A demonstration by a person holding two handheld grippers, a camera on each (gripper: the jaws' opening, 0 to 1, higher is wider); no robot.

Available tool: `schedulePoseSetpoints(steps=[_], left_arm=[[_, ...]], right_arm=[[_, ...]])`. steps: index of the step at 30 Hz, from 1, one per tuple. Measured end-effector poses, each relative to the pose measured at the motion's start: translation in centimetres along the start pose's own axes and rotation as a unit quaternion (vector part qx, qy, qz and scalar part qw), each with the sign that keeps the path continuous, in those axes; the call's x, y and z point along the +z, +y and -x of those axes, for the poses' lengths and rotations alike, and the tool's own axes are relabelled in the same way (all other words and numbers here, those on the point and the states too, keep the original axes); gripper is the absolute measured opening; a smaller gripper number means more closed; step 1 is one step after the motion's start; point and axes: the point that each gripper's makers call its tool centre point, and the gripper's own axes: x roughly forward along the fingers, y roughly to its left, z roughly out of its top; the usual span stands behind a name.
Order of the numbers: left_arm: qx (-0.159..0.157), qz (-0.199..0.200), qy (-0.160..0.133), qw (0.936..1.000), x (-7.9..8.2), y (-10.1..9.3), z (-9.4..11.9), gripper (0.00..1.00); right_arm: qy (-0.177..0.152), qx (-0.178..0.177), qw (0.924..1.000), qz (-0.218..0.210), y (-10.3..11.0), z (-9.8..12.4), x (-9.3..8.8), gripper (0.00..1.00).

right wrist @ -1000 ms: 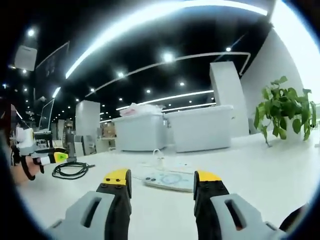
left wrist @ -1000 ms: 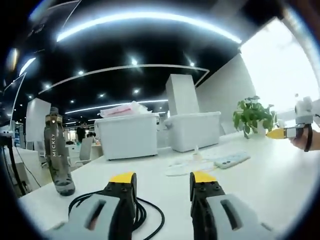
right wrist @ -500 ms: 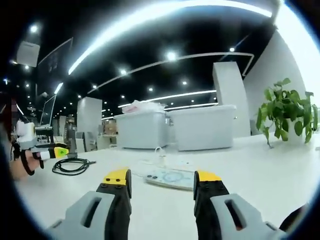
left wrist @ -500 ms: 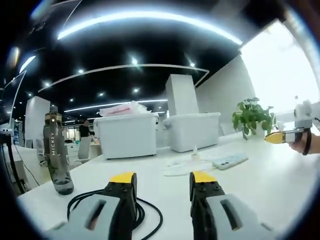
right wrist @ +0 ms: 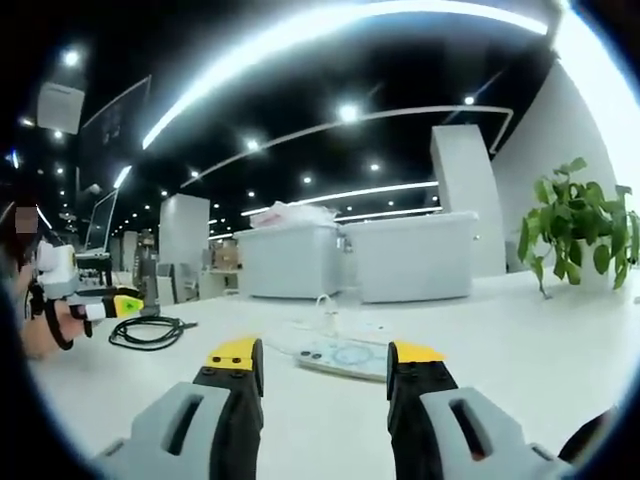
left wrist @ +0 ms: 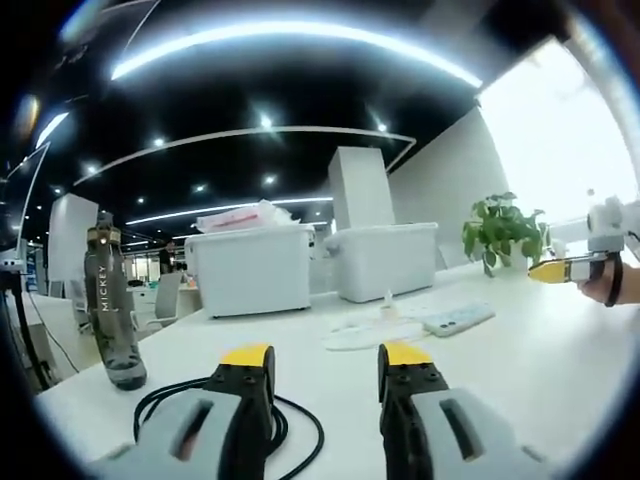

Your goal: Coil the Type-C to USB data cable on the desktop and secure it with Velcro straps.

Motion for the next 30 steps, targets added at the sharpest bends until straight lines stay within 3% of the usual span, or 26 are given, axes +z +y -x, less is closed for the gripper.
schedulePoseSetpoints(steps=[30], left_arm=[[0.000,0.001,0.001,1.0000,0.04,0.05,-0.06,0.42]], right_arm=[[0.003,0.005,1.0000,0.002,0.15,0.04,-0.14,0.48]])
